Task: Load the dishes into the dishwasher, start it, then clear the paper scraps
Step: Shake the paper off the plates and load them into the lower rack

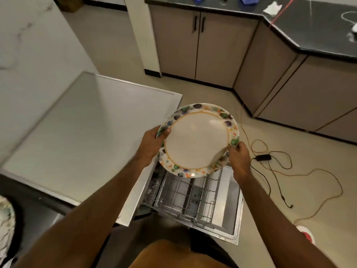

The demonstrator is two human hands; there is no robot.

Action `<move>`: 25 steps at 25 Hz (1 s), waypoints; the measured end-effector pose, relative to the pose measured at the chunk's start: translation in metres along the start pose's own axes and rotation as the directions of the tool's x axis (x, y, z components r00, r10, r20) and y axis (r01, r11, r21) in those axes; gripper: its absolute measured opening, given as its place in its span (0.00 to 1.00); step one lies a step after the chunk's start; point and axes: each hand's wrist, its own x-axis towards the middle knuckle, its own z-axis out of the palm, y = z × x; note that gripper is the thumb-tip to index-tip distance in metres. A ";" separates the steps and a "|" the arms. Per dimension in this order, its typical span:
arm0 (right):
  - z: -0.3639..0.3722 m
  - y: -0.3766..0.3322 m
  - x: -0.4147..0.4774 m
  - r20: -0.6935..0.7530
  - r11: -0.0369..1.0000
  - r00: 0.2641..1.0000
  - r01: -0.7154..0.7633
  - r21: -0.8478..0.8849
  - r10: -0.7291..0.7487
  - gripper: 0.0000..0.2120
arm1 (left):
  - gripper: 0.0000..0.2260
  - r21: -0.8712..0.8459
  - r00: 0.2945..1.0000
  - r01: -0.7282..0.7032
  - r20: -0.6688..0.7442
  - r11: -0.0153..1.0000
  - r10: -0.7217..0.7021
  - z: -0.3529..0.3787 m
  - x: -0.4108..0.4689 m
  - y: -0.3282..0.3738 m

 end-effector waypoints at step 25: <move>0.015 0.235 0.228 0.068 0.750 0.991 0.132 -0.648 -0.115 0.18 | 0.09 0.961 0.957 -0.233 0.254 0.150 -0.142 0.159 0.250 -0.282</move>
